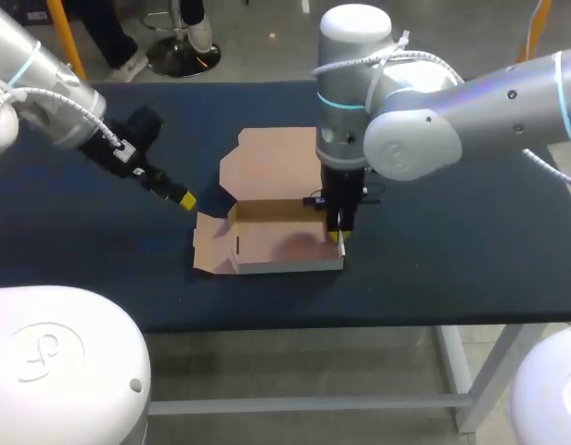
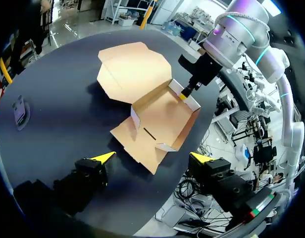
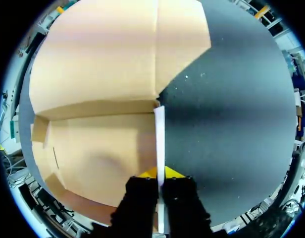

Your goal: Assemble the packaging by folding the flat box into shape, placing the metal phone stand inside, and closing the box properly

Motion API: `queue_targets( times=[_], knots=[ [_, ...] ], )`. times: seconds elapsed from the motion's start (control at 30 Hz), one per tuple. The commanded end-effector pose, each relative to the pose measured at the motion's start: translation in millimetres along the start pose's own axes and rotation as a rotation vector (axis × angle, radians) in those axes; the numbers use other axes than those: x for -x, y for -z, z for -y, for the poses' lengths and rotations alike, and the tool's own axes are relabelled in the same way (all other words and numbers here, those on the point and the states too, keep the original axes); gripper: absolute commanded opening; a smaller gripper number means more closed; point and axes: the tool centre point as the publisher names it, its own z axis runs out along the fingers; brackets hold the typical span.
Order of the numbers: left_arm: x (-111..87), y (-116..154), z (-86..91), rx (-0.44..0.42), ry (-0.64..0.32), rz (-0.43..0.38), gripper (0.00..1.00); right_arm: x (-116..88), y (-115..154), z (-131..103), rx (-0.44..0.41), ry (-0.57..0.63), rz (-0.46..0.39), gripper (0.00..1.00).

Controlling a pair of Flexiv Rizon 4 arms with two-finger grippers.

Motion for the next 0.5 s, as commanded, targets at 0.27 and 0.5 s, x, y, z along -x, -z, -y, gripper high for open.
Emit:
queue_targets(
  times=[0.27, 0.5],
  knots=[
    [13.7, -14, -11.6, -0.211, 0.653, 0.072, 1.0, 0, 0, 0, -0.001, 0.0, 0.001, 0.0],
    [15.2, -28, -21.3, -0.247, 0.658, 0.047, 0.88, 0, 0, 0, -0.001, 0.0, 0.001, 0.0]
  ],
)
